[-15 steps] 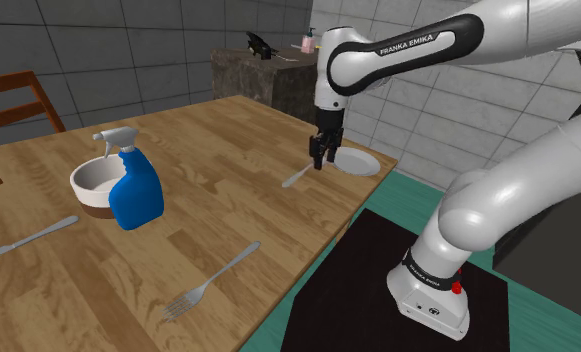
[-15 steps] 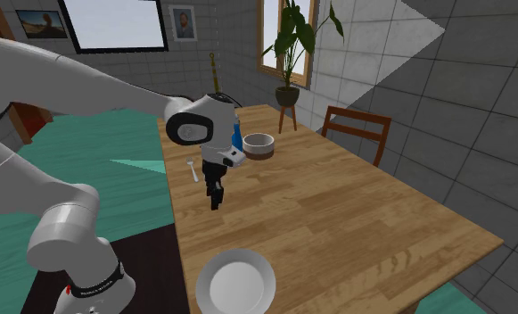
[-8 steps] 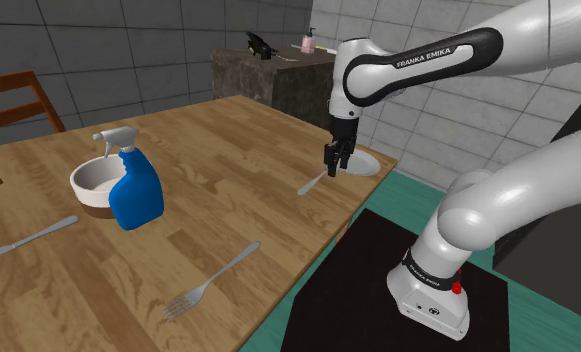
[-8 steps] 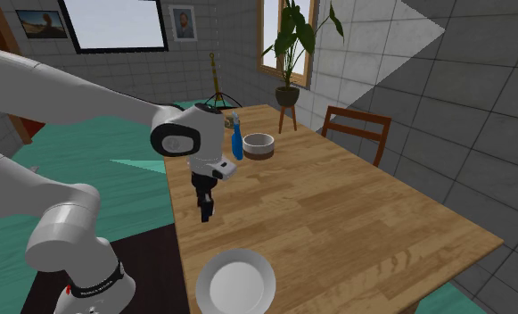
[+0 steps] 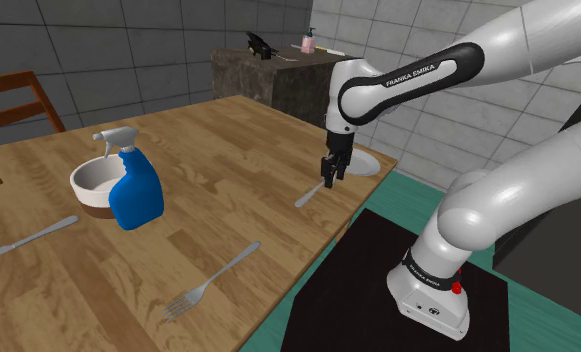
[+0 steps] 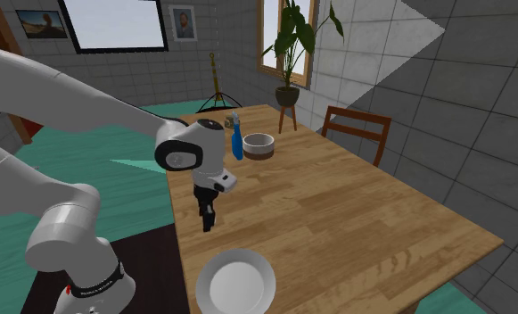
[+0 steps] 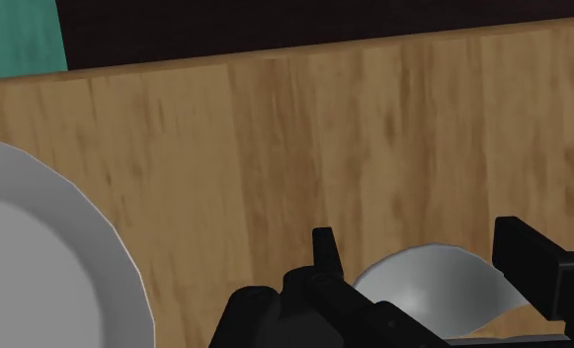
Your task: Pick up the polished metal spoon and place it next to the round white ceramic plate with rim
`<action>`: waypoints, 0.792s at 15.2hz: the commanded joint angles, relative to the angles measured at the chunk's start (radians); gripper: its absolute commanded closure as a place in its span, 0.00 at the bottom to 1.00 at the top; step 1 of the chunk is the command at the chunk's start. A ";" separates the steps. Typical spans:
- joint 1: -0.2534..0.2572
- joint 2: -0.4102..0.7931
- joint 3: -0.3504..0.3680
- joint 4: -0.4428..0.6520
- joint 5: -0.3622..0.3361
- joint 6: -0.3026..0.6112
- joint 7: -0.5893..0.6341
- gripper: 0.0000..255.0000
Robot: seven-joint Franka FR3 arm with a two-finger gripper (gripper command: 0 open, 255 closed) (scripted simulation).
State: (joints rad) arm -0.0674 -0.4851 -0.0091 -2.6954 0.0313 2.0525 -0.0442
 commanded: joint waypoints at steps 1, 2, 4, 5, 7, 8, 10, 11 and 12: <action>0.000 0.012 0.000 -0.022 0.000 0.034 -0.001 1.00; 0.000 0.021 0.000 -0.029 0.001 0.051 -0.002 1.00; 0.000 0.034 -0.001 -0.039 0.001 0.074 -0.003 1.00; 0.000 0.035 -0.001 -0.039 0.001 0.075 -0.003 1.00; 0.000 0.035 -0.001 -0.039 0.001 0.075 -0.003 1.00; 0.000 0.035 -0.001 -0.039 0.001 0.075 -0.003 1.00; 0.000 0.035 -0.001 -0.039 0.001 0.075 -0.003 1.00; 0.000 0.035 -0.001 -0.039 0.001 0.074 -0.003 1.00; 0.000 0.035 -0.001 -0.039 0.001 0.074 -0.003 0.00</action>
State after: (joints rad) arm -0.0671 -0.4504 -0.0097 -2.7344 0.0326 2.1268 -0.0471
